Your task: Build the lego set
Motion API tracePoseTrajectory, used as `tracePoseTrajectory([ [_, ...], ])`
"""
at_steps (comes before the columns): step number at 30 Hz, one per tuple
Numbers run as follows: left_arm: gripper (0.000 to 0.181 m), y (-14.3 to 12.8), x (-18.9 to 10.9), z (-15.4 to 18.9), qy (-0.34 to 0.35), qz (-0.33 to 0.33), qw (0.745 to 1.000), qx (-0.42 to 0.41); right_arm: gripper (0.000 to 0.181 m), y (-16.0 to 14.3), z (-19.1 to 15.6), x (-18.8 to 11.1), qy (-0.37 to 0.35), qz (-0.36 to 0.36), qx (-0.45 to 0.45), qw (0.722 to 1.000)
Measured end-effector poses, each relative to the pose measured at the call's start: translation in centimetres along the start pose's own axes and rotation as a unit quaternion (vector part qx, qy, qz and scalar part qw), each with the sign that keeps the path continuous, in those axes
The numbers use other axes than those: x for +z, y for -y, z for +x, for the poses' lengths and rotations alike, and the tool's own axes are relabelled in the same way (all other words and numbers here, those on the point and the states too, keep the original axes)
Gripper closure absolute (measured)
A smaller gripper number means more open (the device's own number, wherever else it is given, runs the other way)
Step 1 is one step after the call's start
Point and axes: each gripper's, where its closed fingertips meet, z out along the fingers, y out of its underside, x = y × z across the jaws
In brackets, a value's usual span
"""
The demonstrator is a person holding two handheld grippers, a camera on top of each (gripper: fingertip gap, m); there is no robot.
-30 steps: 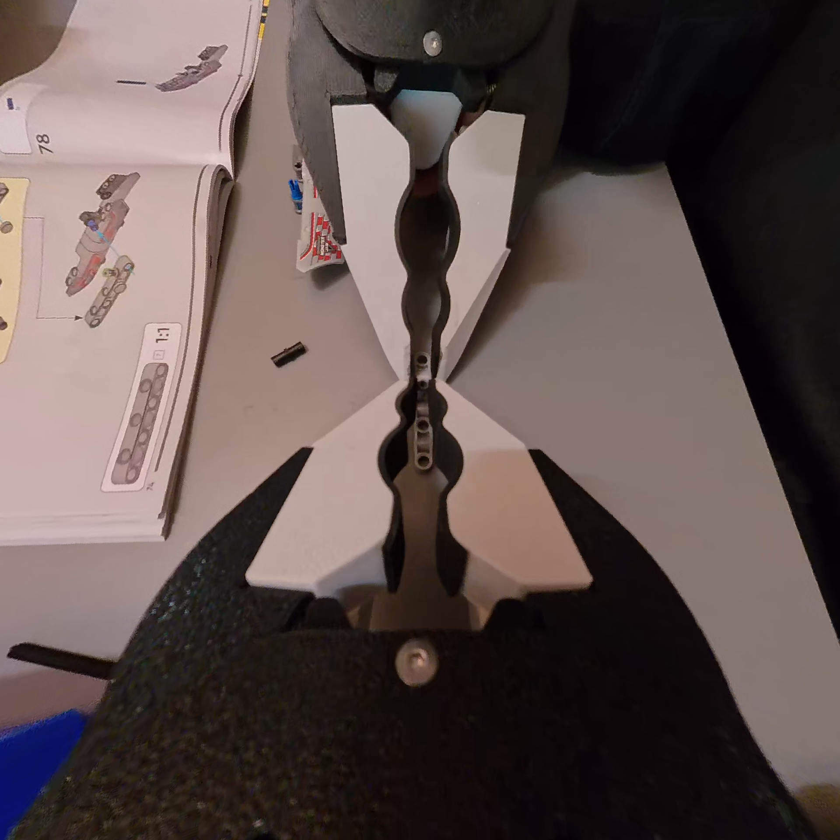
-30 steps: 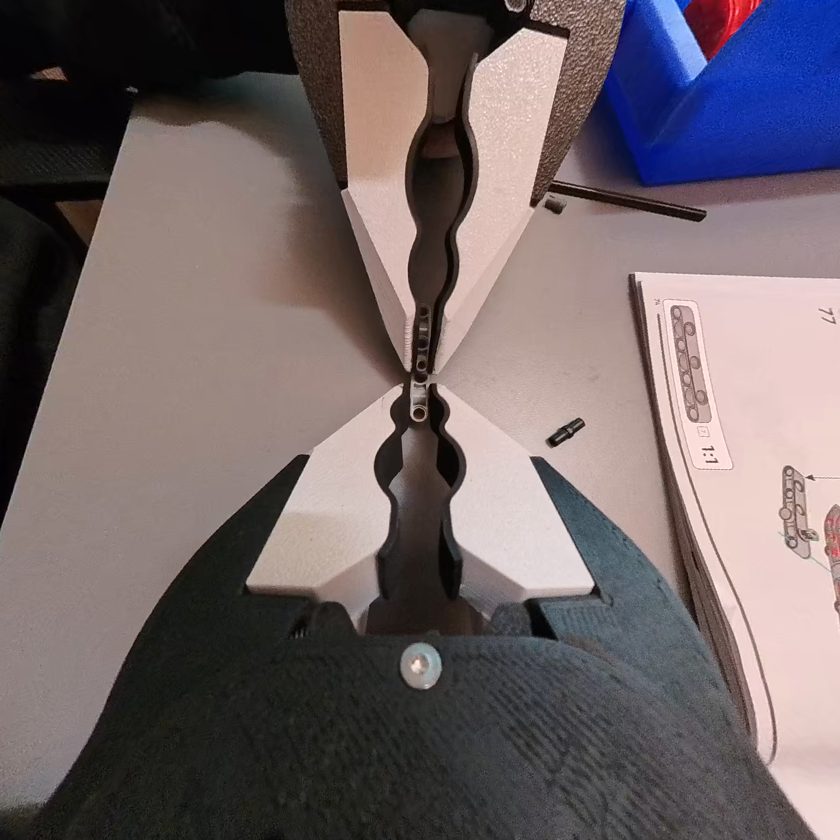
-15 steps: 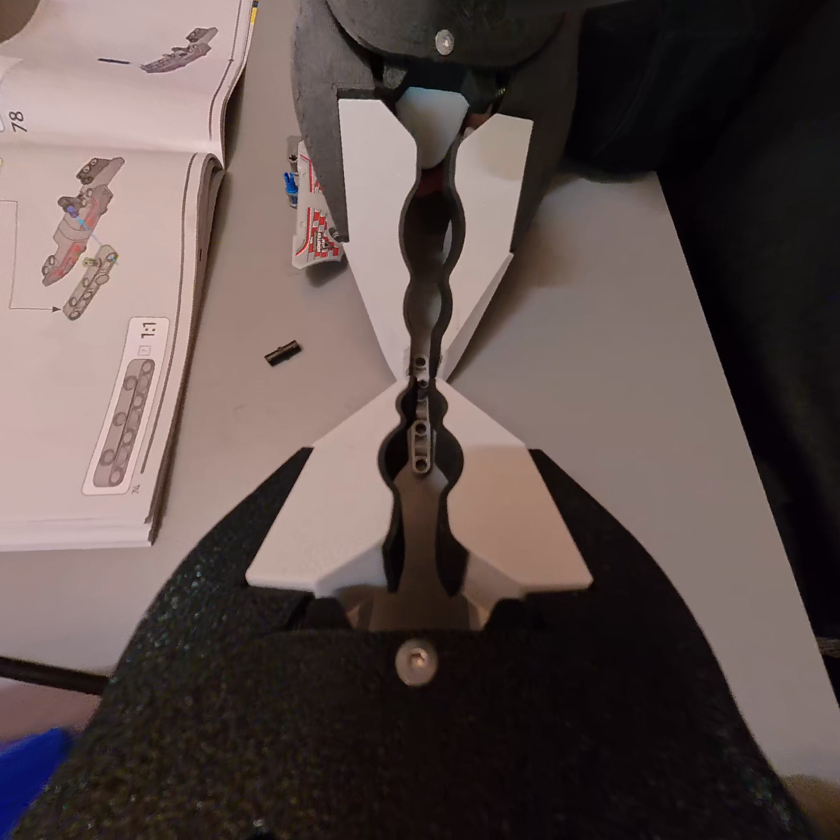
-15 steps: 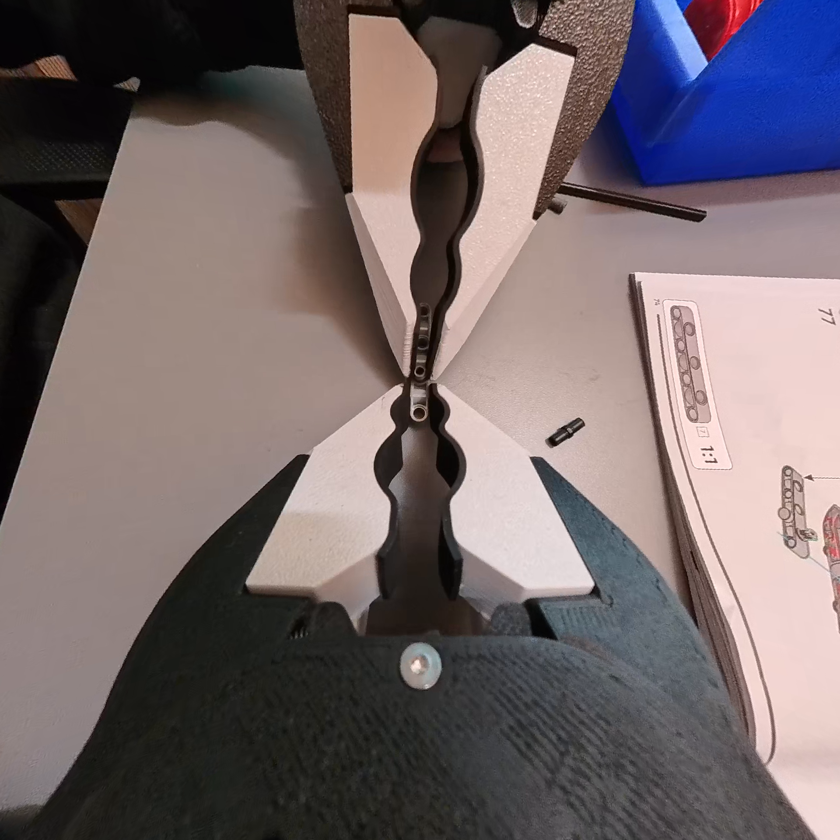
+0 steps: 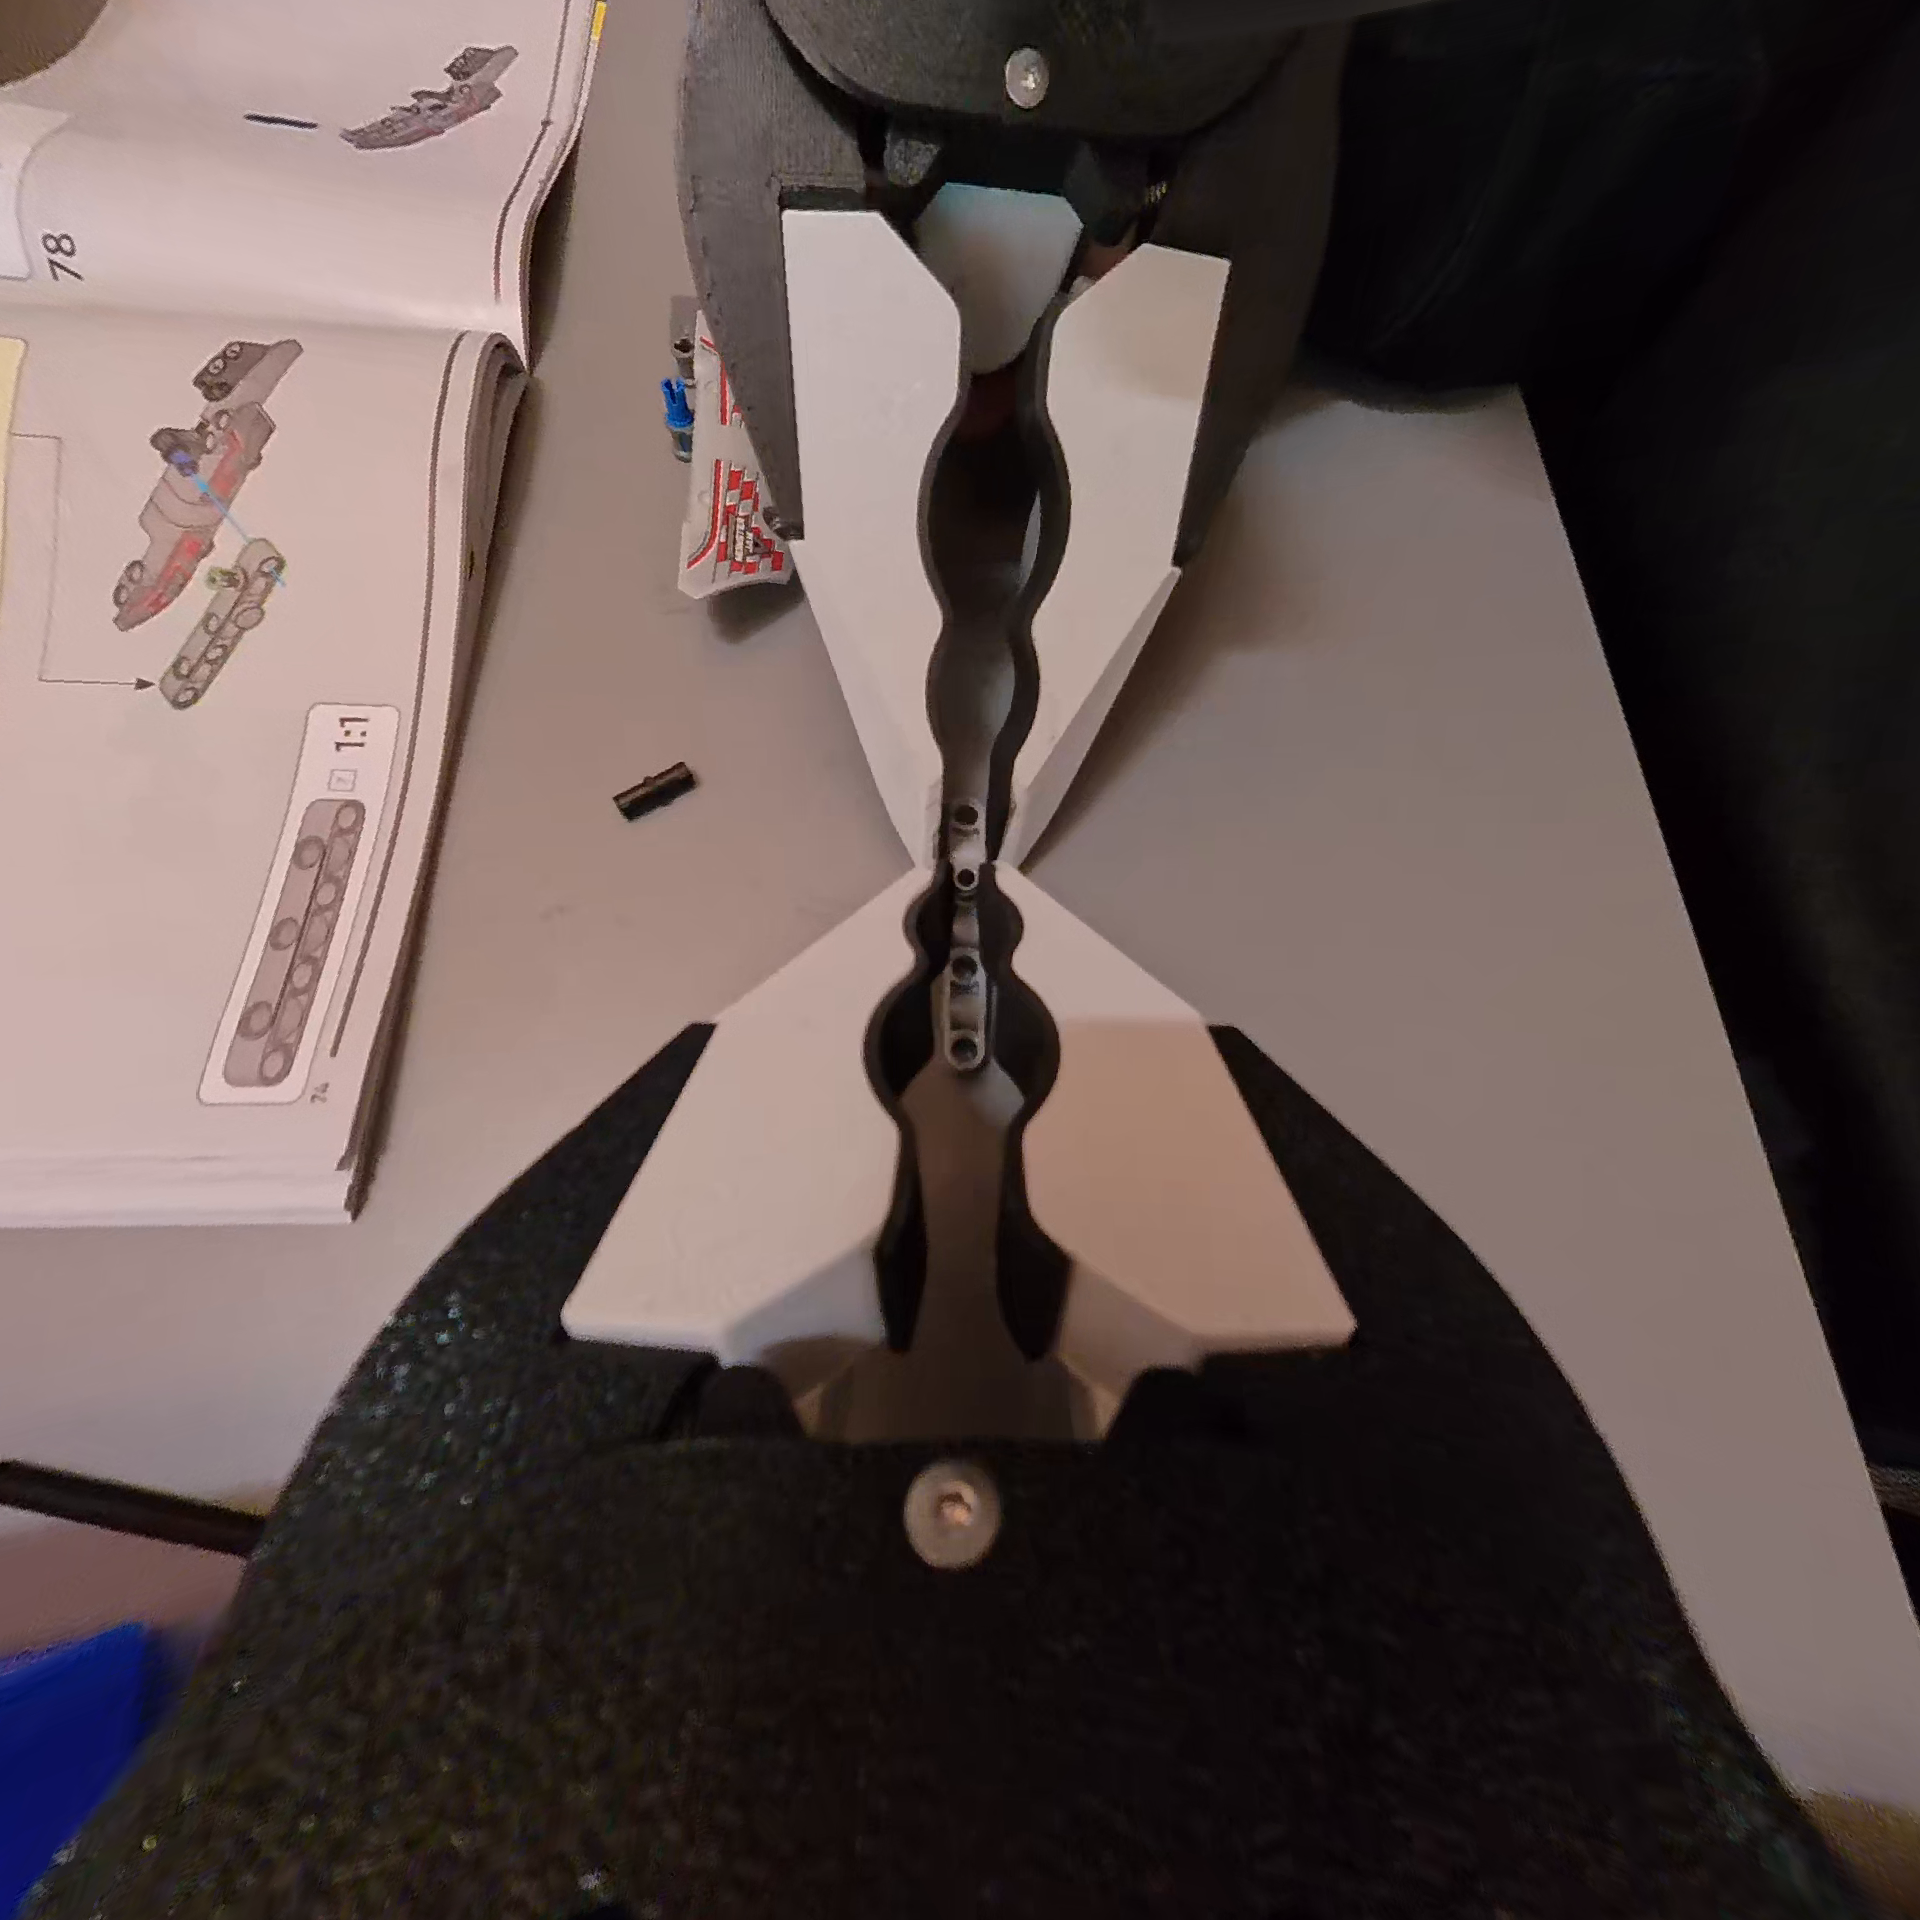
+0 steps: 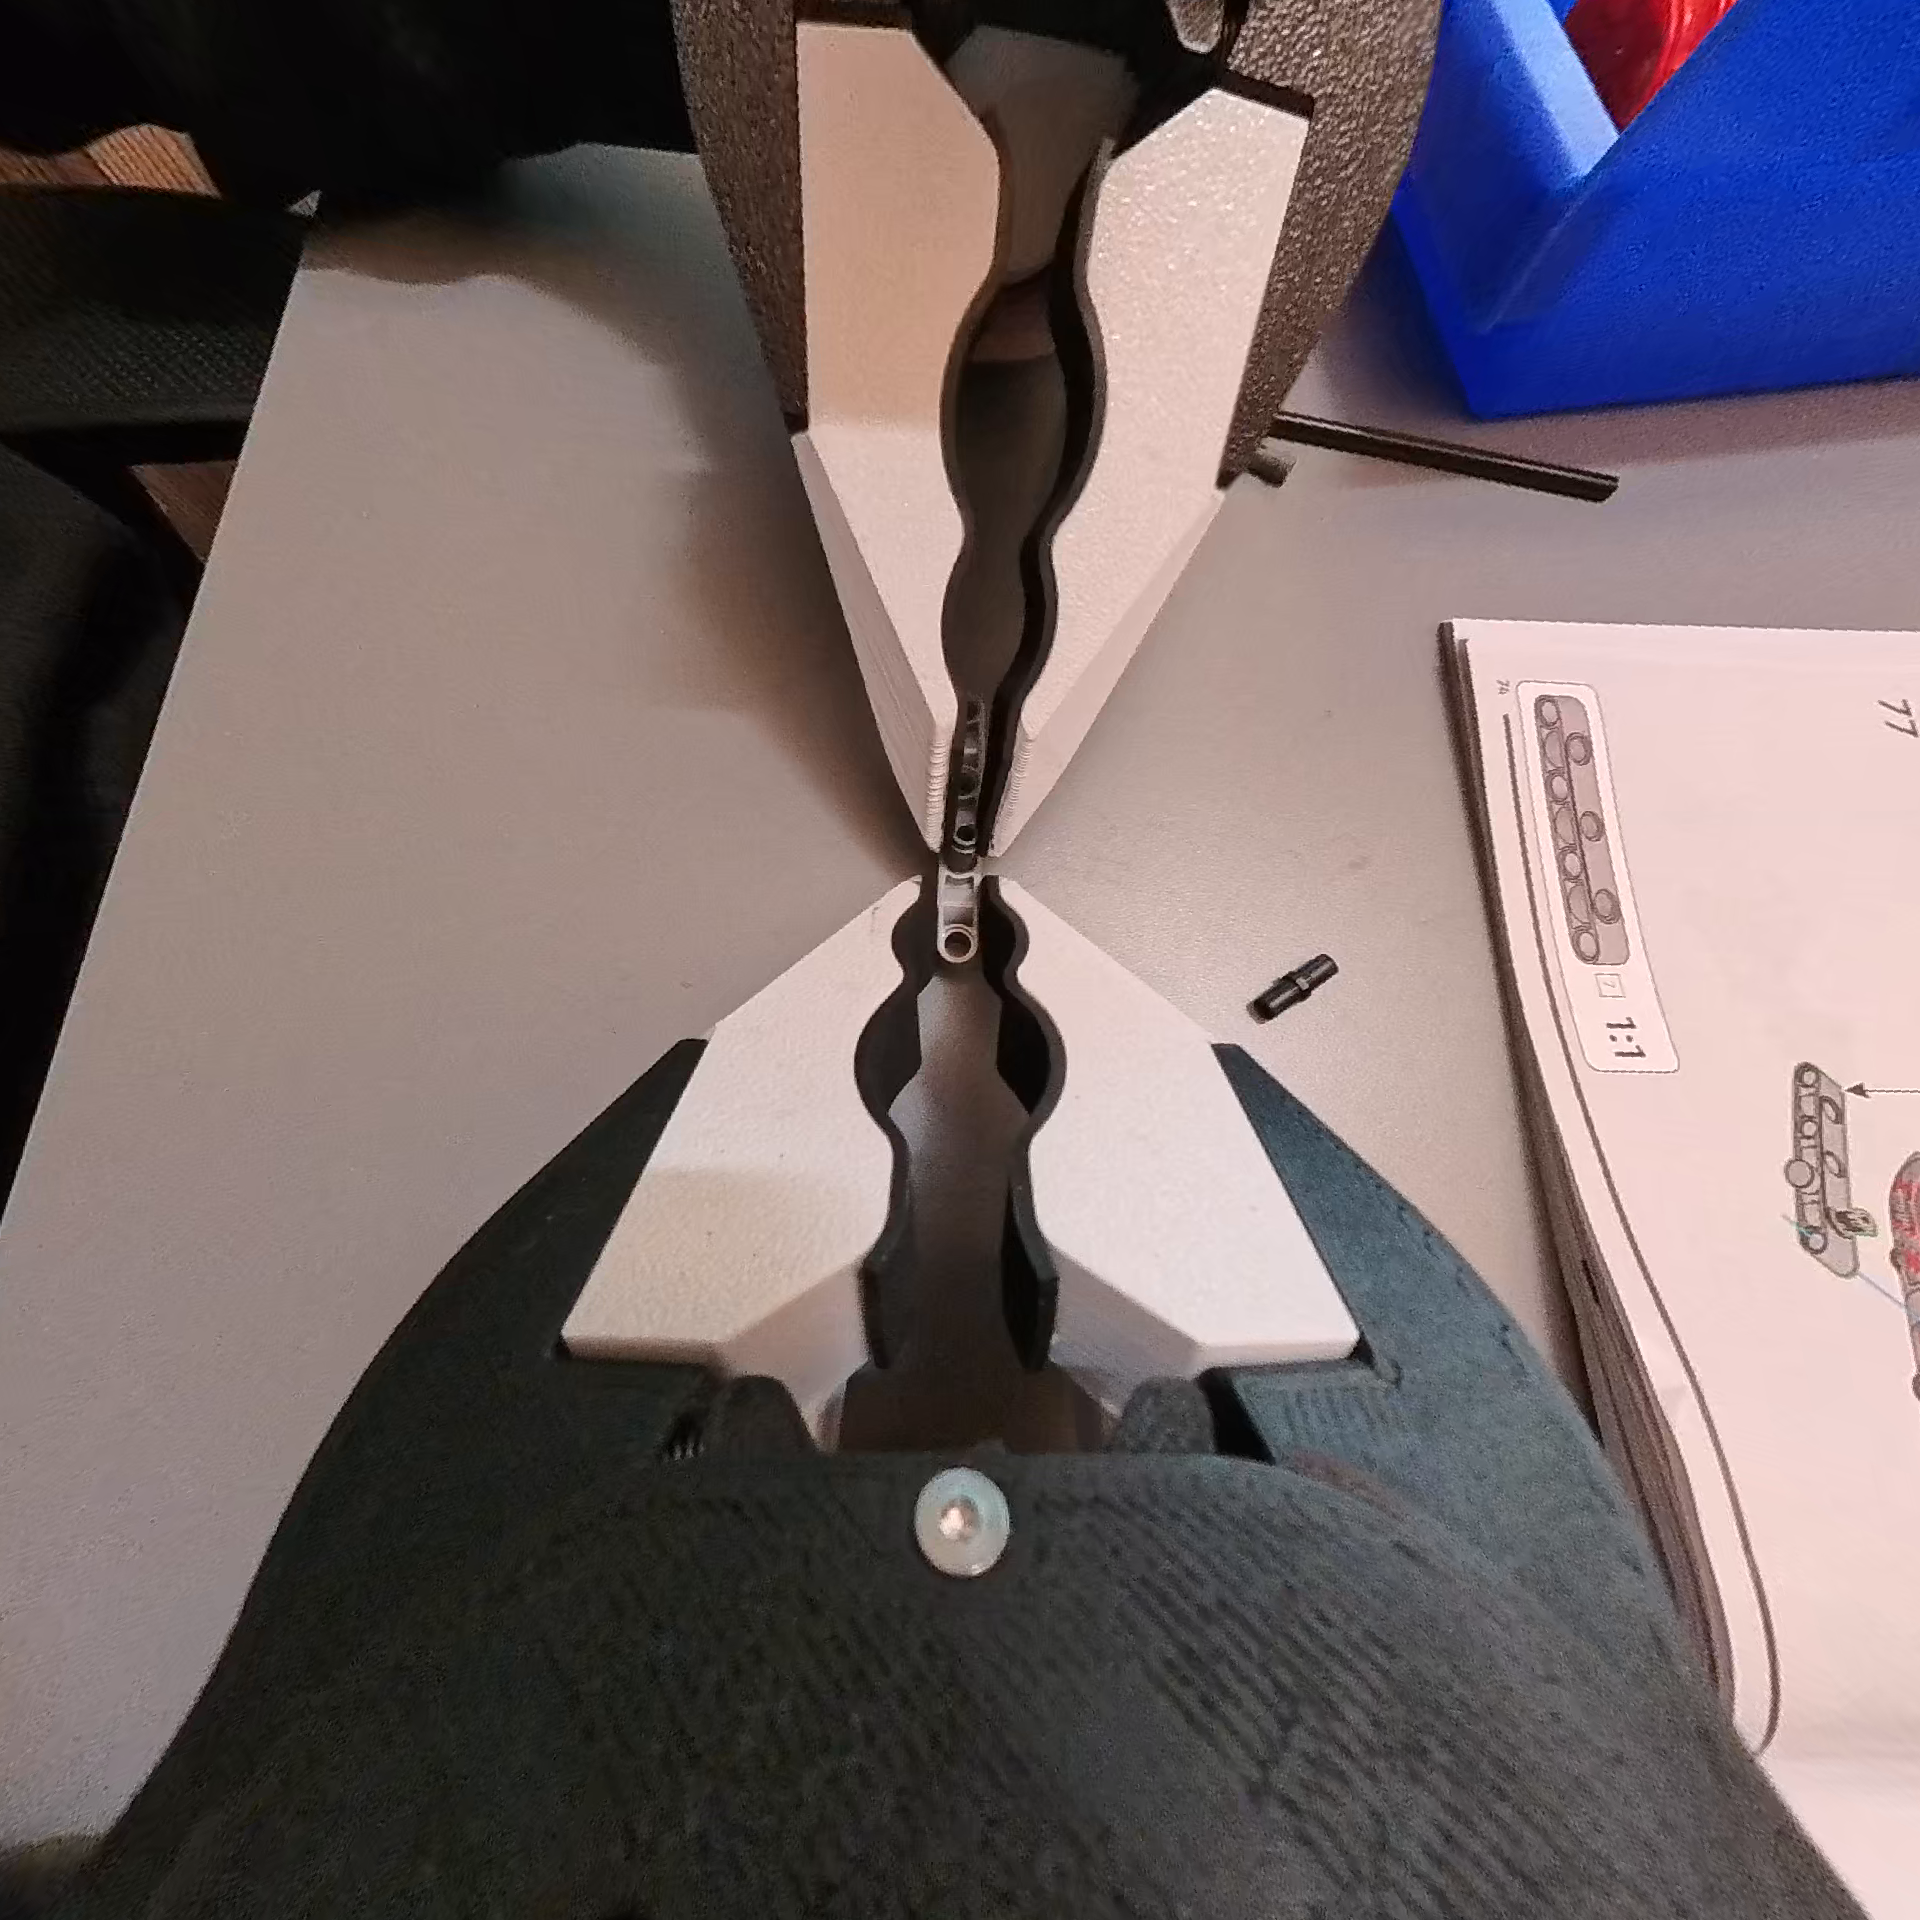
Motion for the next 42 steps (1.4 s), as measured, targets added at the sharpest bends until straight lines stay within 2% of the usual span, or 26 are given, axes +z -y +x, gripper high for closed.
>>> tracePoseTrajectory([
  [15, 0.180, -0.1, 0.1, 0.2, 0.008, -0.006, 1.000, 0.014, 0.174, 0.0, 0.0, 0.0, -0.002, 0.000, -0.002, 1.000],
  [21, 0.181, 1.1, -0.9, 0.3, 0.036, 0.043, 0.998, 0.043, 0.174, 0.0, 0.0, 0.0, -0.003, 0.000, -0.002, 1.000],
  [27, 0.181, 0.4, 0.0, 0.3, 0.026, 0.008, 0.999, 0.047, 0.175, 0.0, 0.0, 0.0, -0.004, 0.000, -0.004, 1.000],
  [36, 0.181, 0.0, 0.1, 0.2, 0.026, -0.011, 0.999, 0.033, 0.175, 0.0, 0.0, 0.0, -0.005, 0.000, -0.003, 1.000],
  [40, 0.181, 0.1, -0.2, 0.2, 0.028, 0.005, 0.999, 0.038, 0.175, 0.0, 0.0, 0.0, -0.006, 0.000, -0.004, 1.000],
  [42, 0.181, 1.4, -1.4, 0.0, 0.037, 0.062, 0.997, 0.032, 0.175, 0.0, 0.0, 0.0, -0.006, 0.000, -0.005, 1.000],
])
